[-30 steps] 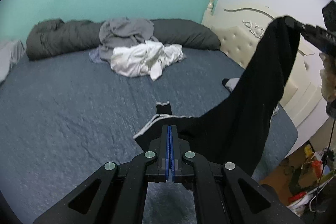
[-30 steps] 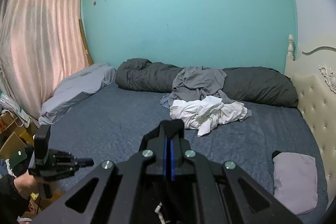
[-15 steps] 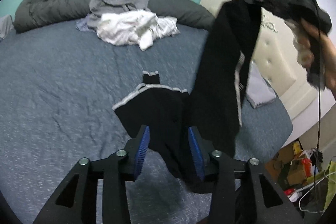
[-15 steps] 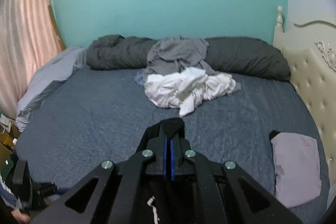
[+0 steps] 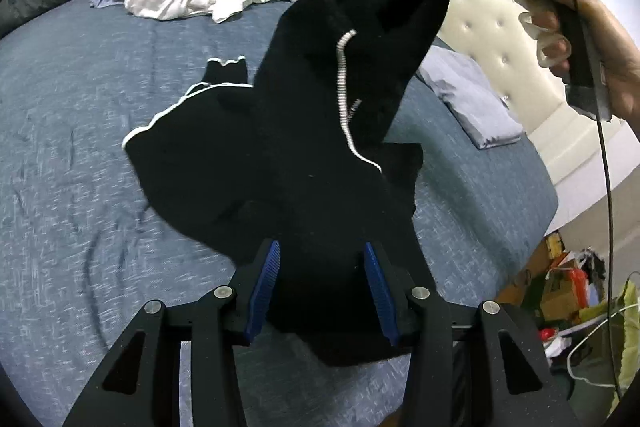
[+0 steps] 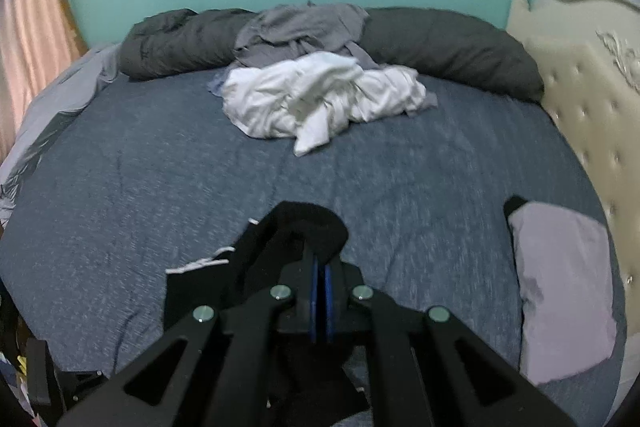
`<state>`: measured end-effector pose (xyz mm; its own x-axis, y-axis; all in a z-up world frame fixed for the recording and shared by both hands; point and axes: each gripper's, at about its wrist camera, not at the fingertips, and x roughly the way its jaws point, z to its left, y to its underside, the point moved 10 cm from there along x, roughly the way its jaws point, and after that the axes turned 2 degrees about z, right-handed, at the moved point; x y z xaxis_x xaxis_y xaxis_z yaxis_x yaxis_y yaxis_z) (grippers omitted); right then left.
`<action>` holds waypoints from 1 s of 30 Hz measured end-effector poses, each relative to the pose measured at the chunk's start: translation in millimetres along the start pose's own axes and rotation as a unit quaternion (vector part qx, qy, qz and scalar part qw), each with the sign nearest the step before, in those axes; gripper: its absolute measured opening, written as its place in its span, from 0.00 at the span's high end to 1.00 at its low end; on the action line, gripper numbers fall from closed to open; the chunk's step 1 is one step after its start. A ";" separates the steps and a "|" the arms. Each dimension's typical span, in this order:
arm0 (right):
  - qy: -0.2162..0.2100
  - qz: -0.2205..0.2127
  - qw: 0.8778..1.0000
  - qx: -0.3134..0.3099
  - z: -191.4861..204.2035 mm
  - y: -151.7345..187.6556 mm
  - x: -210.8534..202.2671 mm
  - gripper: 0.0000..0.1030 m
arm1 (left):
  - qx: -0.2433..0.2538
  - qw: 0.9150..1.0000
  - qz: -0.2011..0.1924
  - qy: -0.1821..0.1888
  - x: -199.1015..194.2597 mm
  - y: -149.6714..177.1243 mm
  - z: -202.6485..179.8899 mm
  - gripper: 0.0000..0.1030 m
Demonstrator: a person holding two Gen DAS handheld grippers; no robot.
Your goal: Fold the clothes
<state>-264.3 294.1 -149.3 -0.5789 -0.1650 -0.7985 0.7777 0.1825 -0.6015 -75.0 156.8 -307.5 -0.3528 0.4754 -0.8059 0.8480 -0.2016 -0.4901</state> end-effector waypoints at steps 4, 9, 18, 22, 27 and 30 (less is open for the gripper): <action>-0.009 0.003 1.000 0.017 -19.0 13.6 3.9 0.97 | -0.005 1.000 0.014 -0.020 17.0 0.5 6.1 0.49; -0.030 -0.008 0.999 0.027 -26.1 20.4 -3.8 0.97 | 0.008 1.000 0.020 -0.021 33.2 3.7 10.0 0.84; -0.061 -0.029 0.998 0.019 -11.2 15.5 -26.4 0.97 | 0.015 0.999 -0.015 -0.032 2.3 -7.8 37.3 0.93; -0.079 -0.040 0.996 0.017 -0.1 8.7 -35.5 0.97 | -0.016 0.997 -0.048 -0.051 -38.5 -29.8 85.0 0.93; -0.093 -0.040 0.995 0.014 15.2 7.3 -30.5 0.97 | -0.057 0.993 -0.061 -0.088 -63.5 -58.3 147.5 0.91; -0.091 -0.024 0.996 0.001 24.6 16.7 -16.8 0.97 | -0.077 0.991 -0.046 -0.104 -64.6 -55.9 169.9 0.90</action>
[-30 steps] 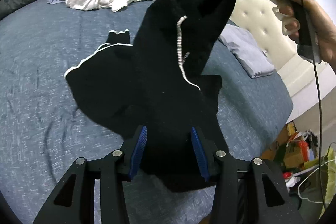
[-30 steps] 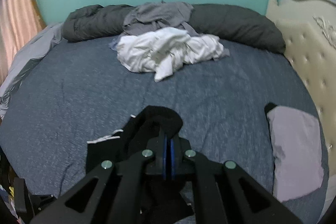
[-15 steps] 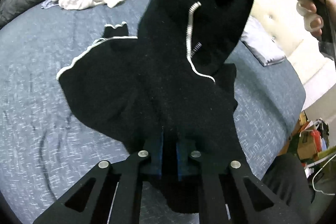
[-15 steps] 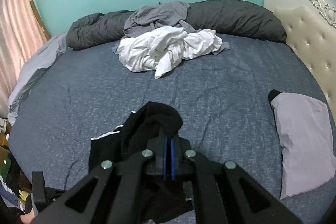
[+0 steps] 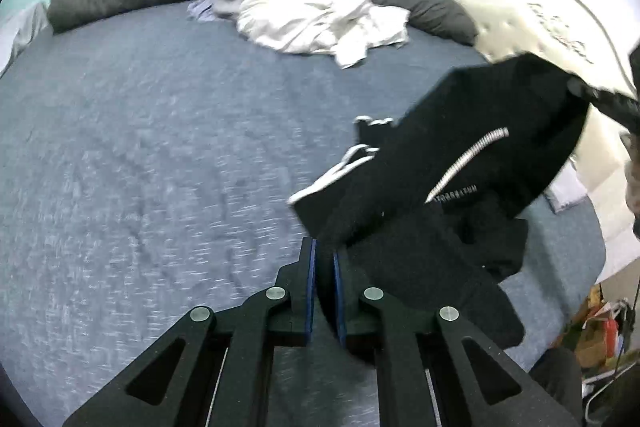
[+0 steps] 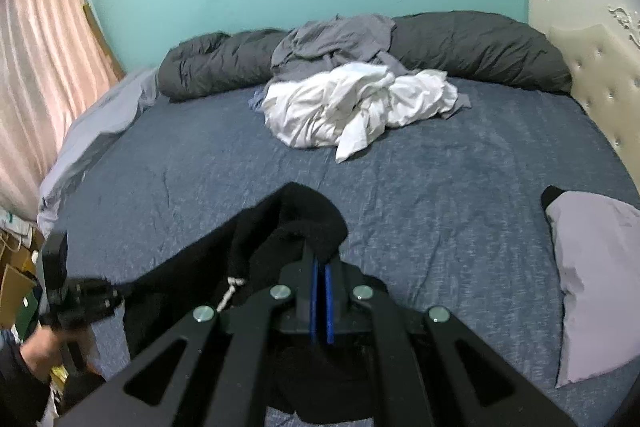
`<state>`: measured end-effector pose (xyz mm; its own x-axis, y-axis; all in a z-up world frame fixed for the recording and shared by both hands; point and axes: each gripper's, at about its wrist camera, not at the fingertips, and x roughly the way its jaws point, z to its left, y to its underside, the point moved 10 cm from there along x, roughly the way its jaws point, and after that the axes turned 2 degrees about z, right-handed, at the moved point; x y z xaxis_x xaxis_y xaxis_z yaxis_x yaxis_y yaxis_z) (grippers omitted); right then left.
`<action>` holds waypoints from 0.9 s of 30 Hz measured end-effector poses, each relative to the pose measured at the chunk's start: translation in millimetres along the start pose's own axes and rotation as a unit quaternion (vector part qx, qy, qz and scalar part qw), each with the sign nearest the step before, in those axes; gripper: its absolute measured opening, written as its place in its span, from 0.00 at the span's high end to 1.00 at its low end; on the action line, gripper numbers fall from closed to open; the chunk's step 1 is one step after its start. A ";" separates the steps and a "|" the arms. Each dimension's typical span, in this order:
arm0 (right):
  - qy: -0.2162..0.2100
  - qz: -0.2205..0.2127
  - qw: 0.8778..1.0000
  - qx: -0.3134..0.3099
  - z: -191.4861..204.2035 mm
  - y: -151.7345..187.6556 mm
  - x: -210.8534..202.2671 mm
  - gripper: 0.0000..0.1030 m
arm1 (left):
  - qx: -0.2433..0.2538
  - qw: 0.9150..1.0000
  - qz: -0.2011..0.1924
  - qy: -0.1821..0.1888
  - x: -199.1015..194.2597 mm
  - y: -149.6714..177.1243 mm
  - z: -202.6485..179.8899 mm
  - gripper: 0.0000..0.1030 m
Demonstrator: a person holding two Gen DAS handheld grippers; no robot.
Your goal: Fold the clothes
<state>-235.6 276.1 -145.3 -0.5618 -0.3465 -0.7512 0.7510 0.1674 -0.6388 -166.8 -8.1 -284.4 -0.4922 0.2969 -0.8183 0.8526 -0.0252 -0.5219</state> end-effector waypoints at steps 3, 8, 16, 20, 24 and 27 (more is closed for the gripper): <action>0.002 0.016 1.000 -0.003 2.2 13.3 18.0 0.97 | -0.024 1.000 -0.008 -0.015 -9.4 2.1 17.6 0.89; 0.003 0.030 0.999 0.016 -4.1 27.0 40.0 0.97 | 0.031 0.999 -0.018 -0.003 -28.3 4.8 -24.1 0.70; -0.001 0.041 0.999 0.022 -14.4 43.5 38.0 0.97 | 0.116 0.993 0.025 -0.011 18.7 1.0 -77.7 0.55; -0.003 0.046 0.999 0.020 -22.1 52.1 37.2 0.97 | 0.155 0.985 0.064 -0.040 53.9 5.8 -76.3 0.55; -0.005 0.051 0.999 0.014 -25.9 59.2 42.4 0.97 | 0.182 0.978 0.090 -0.055 74.3 15.4 -74.1 0.55; -0.008 0.053 0.998 0.014 -28.4 61.5 46.3 0.97 | 0.223 0.966 0.105 -0.073 86.3 28.5 -74.8 0.63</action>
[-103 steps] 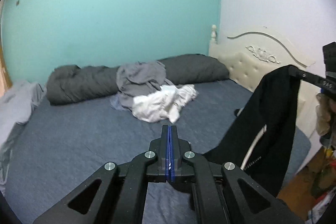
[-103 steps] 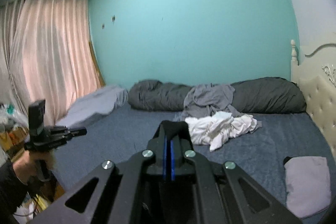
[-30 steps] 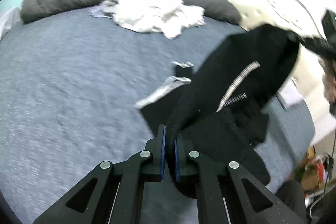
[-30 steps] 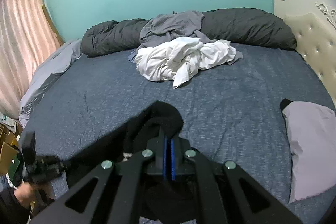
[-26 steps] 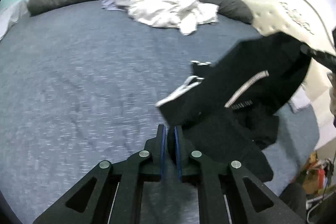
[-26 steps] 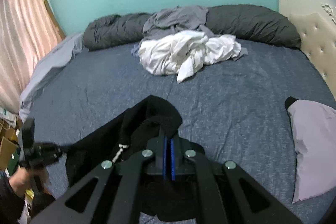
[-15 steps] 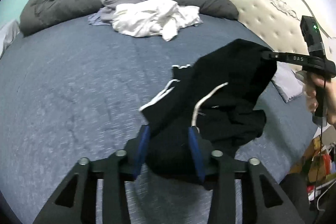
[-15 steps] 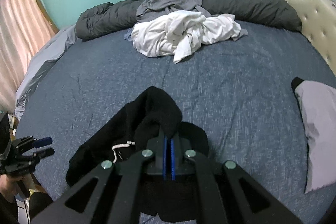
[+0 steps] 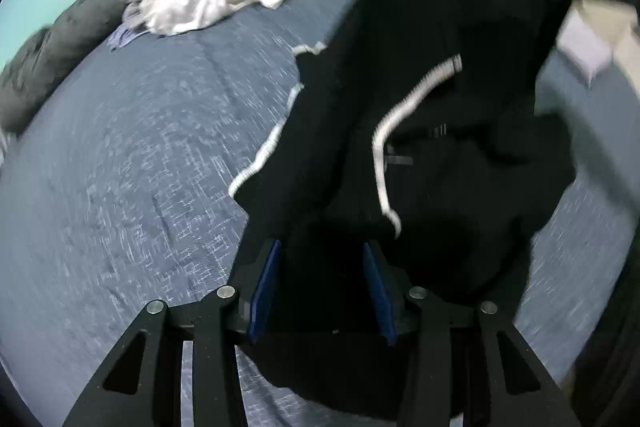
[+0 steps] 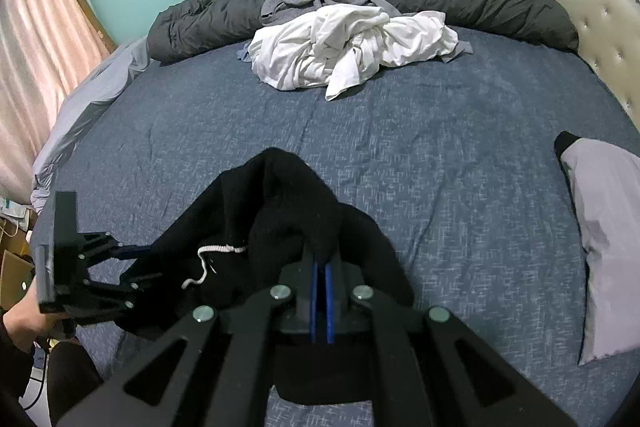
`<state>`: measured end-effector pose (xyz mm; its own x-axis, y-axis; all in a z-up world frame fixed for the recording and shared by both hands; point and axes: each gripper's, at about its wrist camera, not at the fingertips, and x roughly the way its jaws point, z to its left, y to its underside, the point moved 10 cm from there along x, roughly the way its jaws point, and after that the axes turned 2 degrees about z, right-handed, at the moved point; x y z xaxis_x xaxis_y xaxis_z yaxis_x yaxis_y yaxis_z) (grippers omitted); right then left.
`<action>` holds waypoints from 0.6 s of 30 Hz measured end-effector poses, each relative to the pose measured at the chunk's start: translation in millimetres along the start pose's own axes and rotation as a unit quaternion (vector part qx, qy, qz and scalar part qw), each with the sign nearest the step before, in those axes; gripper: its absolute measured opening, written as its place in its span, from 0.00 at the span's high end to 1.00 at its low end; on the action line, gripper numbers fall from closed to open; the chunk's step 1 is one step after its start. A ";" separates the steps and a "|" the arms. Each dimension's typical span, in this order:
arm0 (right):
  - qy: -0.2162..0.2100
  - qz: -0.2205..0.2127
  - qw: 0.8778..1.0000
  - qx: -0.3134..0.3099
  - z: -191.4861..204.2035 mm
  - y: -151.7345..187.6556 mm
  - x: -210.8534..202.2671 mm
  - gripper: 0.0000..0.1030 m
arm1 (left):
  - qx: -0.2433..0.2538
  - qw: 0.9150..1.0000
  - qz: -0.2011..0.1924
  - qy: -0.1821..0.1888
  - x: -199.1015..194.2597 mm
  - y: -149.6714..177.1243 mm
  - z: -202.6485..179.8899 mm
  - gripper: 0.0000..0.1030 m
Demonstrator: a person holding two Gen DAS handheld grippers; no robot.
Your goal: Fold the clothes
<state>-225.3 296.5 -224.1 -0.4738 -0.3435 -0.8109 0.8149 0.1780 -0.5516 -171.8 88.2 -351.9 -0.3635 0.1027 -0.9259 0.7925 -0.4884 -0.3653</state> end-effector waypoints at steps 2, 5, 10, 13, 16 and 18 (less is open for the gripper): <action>-0.005 -0.003 1.000 0.001 -0.5 0.3 1.0 0.97 | -0.001 1.000 -0.006 -0.003 1.5 1.7 2.4 0.78; -0.007 -0.010 1.000 -0.003 1.2 0.2 -2.6 0.97 | -0.026 0.999 -0.028 0.005 -9.7 0.9 11.9 0.89; -0.005 -0.029 1.000 -0.006 6.3 -7.0 -19.3 0.97 | -0.049 0.995 -0.081 0.009 -58.6 -7.2 31.2 0.90; -0.003 -0.053 0.999 -0.008 13.2 -17.5 -40.9 0.97 | -0.059 0.992 -0.115 0.005 -98.6 -12.1 42.3 0.92; 0.002 -0.076 0.997 -0.014 22.9 -27.8 -69.1 0.97 | -0.065 0.987 -0.145 -0.003 -138.8 -15.6 52.3 0.93; 0.004 -0.094 0.995 -0.019 30.0 -36.4 -93.0 0.97 | -0.070 0.984 -0.164 -0.008 -165.2 -18.0 59.6 0.94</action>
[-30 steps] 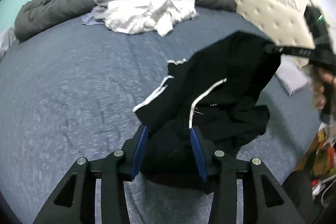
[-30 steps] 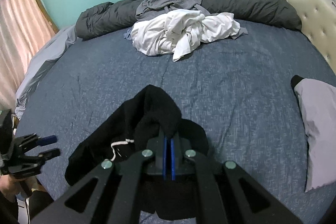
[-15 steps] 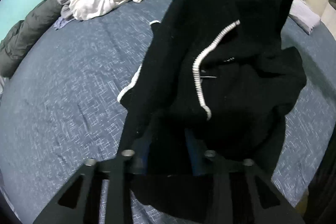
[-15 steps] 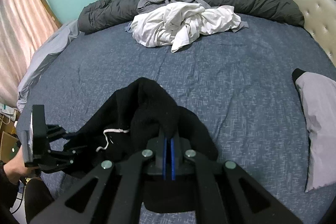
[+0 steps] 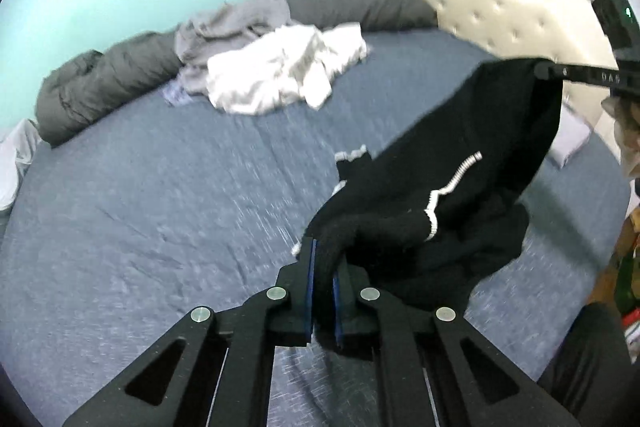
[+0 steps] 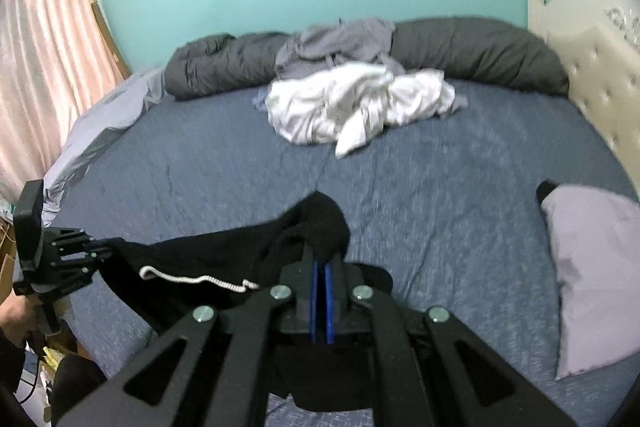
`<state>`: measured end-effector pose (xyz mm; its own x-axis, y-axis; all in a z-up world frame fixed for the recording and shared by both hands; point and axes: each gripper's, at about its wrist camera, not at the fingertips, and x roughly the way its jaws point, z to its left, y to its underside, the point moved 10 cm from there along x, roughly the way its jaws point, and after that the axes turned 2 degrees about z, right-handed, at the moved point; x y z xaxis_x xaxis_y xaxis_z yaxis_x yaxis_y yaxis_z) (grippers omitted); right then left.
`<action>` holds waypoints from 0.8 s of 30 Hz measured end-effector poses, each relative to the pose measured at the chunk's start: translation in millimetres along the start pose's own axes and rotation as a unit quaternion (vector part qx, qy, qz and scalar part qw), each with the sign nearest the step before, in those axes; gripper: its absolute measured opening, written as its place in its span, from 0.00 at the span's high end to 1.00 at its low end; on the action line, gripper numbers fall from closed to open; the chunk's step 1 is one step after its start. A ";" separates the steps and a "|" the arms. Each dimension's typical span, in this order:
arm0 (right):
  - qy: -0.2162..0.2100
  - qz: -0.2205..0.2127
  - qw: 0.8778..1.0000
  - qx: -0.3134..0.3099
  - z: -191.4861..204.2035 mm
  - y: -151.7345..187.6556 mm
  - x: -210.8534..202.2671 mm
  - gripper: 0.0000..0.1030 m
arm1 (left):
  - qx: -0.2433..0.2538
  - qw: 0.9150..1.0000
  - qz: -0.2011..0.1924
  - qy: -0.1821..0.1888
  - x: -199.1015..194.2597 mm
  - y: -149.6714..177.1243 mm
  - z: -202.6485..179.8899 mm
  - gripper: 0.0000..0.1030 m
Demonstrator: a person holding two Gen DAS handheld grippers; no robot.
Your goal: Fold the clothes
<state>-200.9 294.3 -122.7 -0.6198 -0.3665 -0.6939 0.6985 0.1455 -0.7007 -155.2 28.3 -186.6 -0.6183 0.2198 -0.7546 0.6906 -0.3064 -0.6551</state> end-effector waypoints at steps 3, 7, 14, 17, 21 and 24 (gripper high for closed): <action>0.000 -0.031 1.000 -0.002 7.7 -21.0 -33.9 0.98 | -0.006 1.000 -0.026 -0.016 -33.9 -15.8 12.3 0.94; 0.008 -0.062 0.998 -0.011 16.7 -43.8 -76.8 0.98 | -0.028 0.997 -0.063 -0.028 -82.2 -40.8 31.1 0.94; 0.016 -0.119 0.992 -0.028 31.1 -82.3 -148.6 0.98 | -0.030 0.991 -0.119 -0.050 -167.7 -85.3 54.2 0.94; 0.014 -0.145 0.988 -0.042 43.0 -99.6 -184.3 0.98 | -0.024 0.987 -0.147 -0.060 -212.2 -103.8 61.9 0.94; 0.014 -0.179 0.982 -0.060 58.2 -121.5 -229.4 0.98 | -0.028 0.981 -0.180 -0.067 -270.8 -125.0 74.0 0.94; 0.015 -0.200 0.977 -0.069 67.5 -136.5 -258.6 0.98 | -0.029 0.976 -0.204 -0.077 -310.9 -138.1 82.5 0.94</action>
<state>-111.8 307.2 163.6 -0.8443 -0.3934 -0.3639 0.3452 0.1201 -0.9308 -89.3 -74.1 141.5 -0.8918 0.1699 -0.4194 0.3930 -0.1685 -0.9040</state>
